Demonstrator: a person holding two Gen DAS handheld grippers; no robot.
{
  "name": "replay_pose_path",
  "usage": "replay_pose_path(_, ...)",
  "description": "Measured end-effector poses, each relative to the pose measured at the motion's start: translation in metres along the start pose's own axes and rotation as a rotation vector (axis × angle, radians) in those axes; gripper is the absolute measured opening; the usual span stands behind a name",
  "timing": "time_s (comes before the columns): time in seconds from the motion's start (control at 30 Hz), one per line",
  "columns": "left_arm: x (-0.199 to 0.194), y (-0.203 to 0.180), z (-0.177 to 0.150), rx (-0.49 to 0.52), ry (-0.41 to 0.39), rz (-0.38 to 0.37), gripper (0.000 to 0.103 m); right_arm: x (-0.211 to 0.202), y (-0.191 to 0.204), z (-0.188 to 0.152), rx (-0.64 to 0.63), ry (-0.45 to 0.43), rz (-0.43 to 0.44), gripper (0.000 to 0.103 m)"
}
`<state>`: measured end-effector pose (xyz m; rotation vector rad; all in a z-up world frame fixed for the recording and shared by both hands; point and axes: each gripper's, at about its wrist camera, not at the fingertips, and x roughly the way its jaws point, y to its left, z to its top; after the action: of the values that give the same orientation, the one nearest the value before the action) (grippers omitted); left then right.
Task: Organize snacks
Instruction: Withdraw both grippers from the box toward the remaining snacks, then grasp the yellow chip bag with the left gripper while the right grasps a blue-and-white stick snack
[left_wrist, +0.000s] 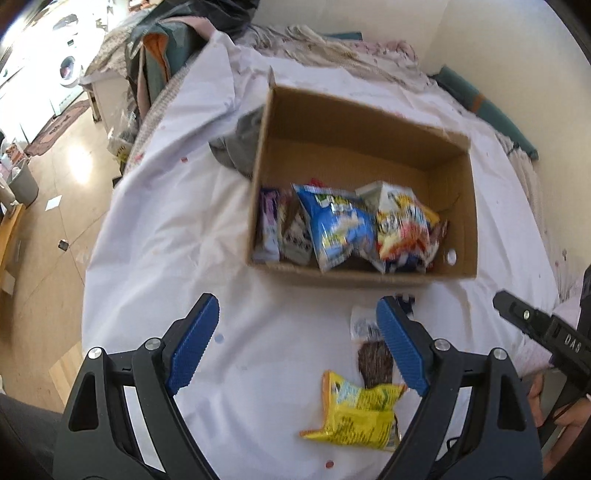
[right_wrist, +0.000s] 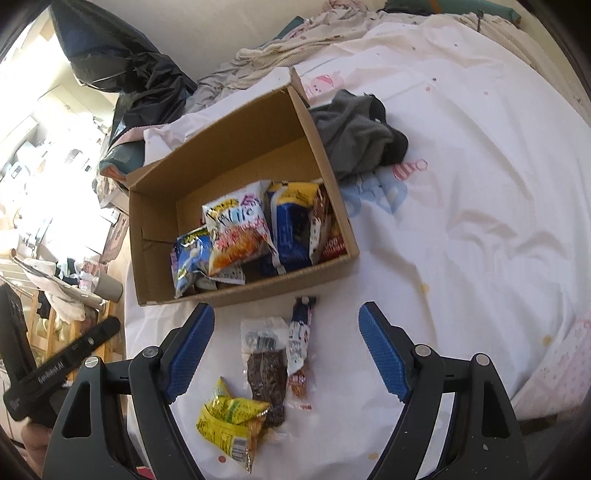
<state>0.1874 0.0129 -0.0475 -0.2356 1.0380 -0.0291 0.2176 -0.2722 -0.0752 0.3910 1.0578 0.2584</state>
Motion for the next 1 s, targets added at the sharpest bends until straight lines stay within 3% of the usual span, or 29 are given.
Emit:
replay_pose_path(0.17, 0.017, -0.023, -0.022, 0.058, 0.104, -0.068, 0.085, 0.005, -0.007, -0.003, 0.012, 0.013, -0.027, 0.083)
replay_pose_path(0.37, 0.056, -0.057, -0.062, 0.145, 0.331, -0.127, 0.085, 0.007, -0.019, -0.003, 0.042, 0.024, -0.046, 0.083)
replay_pose_path(0.5, 0.069, -0.07, -0.079, 0.175, 0.331, -0.056, 0.085, 0.008, -0.024, -0.001, 0.063, 0.028, -0.049, 0.083)
replay_pose_path(0.6, 0.081, -0.075, -0.087, 0.186, 0.393, -0.064, 0.085, 0.01, -0.024, -0.001, 0.063, 0.031, -0.061, 0.083)
replay_pose_path(0.87, 0.092, -0.072, -0.09, 0.189, 0.42, -0.017, 0.084, 0.017, -0.022, 0.001, 0.063, 0.05, -0.06, 0.083)
replay_pose_path(1.0, 0.096, -0.07, -0.088, 0.187, 0.425, 0.001, 0.069, 0.025, -0.018, 0.001, 0.061, 0.072, -0.061, 0.083)
